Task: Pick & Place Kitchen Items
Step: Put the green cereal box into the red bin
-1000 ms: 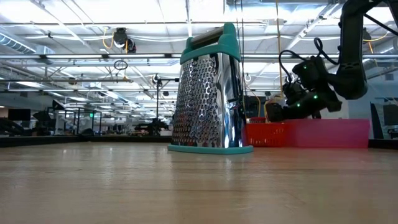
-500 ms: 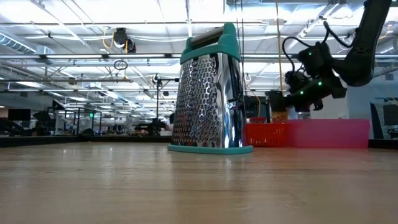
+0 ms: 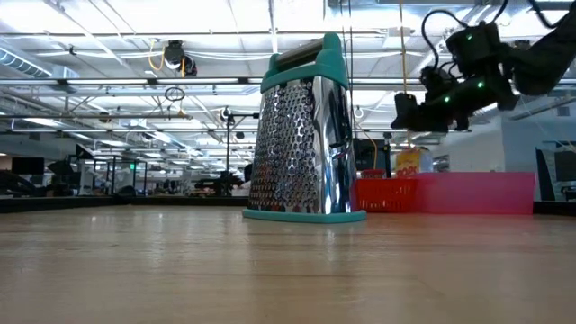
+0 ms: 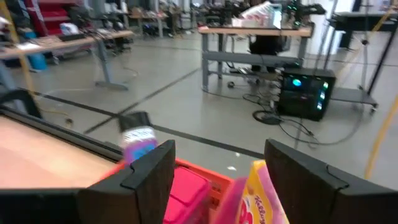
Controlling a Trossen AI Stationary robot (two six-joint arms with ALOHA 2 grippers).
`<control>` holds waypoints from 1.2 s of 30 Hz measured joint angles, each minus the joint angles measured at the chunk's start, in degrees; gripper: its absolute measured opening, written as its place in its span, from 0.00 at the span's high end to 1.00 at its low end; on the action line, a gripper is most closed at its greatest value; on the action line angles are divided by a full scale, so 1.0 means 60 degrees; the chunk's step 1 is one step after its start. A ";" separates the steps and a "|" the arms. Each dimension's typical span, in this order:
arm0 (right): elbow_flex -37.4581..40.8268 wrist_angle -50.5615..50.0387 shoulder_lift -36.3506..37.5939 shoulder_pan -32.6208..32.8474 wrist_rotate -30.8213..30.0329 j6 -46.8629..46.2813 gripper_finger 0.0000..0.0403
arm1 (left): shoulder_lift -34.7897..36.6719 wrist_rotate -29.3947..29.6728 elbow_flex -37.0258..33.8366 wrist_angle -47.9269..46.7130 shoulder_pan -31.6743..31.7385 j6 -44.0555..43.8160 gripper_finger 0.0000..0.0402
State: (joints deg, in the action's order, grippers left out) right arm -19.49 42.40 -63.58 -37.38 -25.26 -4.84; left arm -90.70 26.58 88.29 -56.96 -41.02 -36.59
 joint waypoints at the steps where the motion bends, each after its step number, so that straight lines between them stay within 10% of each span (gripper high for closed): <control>1: 0.0000 -0.0171 0.0245 0.0119 0.0000 -0.0007 0.41 | 0.0000 -0.0046 0.0000 -0.0151 -0.0165 -0.0280 0.53; 20: 0.0000 -0.0643 0.1516 0.3420 -0.0033 -0.0552 0.41 | -0.0011 -0.0497 -0.2055 -0.0449 -0.2123 -0.6002 0.53; 36: 0.0000 -0.0611 0.1516 0.3813 -0.0073 -0.0470 0.41 | -0.0011 -0.1018 -0.2772 0.0244 -0.2116 -0.6578 0.53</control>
State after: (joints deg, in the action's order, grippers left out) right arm -19.49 38.74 -54.48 -14.50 -25.69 -7.66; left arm -90.76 20.47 71.66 -55.49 -53.71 -76.05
